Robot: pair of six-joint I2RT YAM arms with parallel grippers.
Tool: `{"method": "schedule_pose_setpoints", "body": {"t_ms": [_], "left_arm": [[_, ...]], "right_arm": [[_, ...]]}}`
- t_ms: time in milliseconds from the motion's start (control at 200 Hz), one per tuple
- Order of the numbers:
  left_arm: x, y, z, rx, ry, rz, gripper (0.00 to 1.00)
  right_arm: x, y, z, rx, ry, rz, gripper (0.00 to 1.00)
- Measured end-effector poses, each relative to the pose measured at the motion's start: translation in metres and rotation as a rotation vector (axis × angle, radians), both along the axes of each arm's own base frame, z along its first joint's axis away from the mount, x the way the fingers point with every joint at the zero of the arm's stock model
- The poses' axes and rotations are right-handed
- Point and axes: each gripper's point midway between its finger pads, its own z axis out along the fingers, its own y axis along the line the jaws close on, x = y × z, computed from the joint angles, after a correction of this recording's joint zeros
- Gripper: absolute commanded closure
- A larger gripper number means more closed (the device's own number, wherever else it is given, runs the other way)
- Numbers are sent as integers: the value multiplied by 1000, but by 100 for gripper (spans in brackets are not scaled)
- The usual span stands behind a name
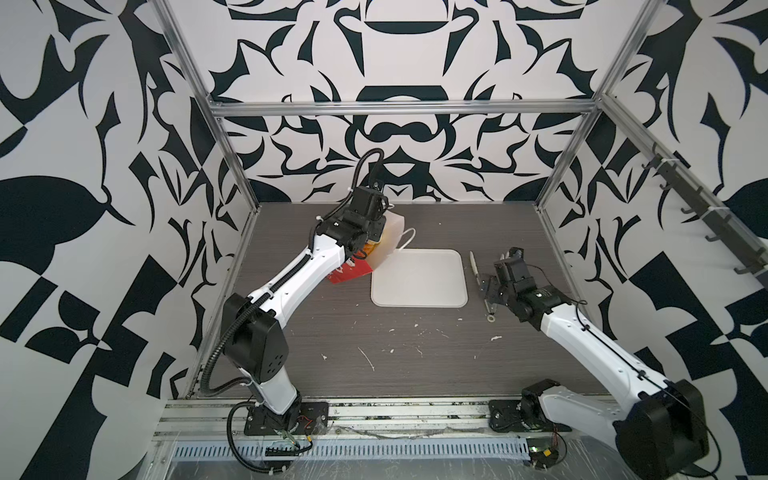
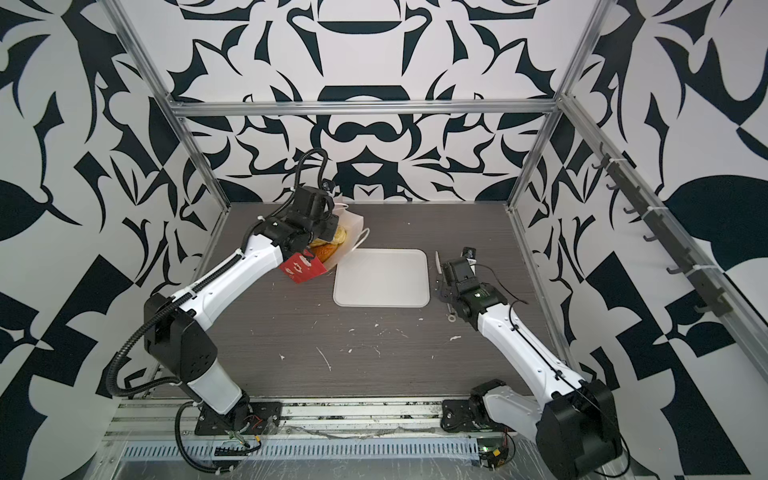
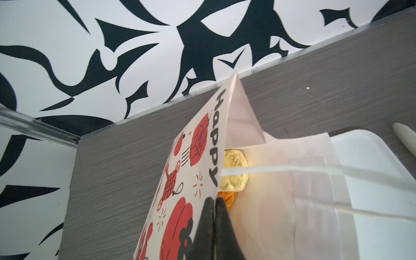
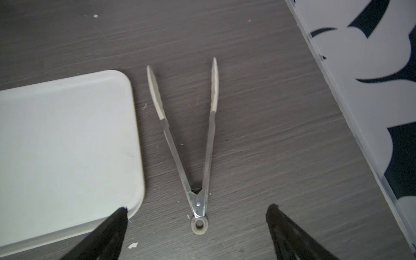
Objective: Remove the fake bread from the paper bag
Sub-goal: 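Grasp the bag's rim with the left gripper and tip it over the tray, then grasp the white-tipped tongs with the right gripper while the left holds the bag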
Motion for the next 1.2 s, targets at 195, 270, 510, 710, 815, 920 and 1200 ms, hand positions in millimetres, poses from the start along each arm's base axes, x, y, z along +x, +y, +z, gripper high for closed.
{"method": "schedule_pose_setpoints", "body": {"t_ms": [195, 270, 510, 710, 815, 920, 1200], "left_arm": [[-19, -25, -13, -44, 11, -36, 100], [-19, -26, -18, -64, 10, -31, 100], [-19, -25, -29, -98, 11, -19, 100], [-19, -27, -35, -116, 17, -21, 100], [-19, -28, -33, -123, 12, -24, 100], [-18, -28, -33, -127, 4, -25, 100], [-14, -28, -40, -110, -26, -43, 100]], "right_arm": [[-4, -11, -34, 19, 147, -32, 0], [-7, -10, -53, 32, 230, -15, 1], [-6, 1, -83, 72, 365, 48, 0], [15, 3, -94, 79, 406, 69, 2], [27, 0, -103, 79, 427, 66, 4], [35, -4, -115, 88, 455, 59, 7], [61, 0, -118, 127, 433, 82, 35]]}}
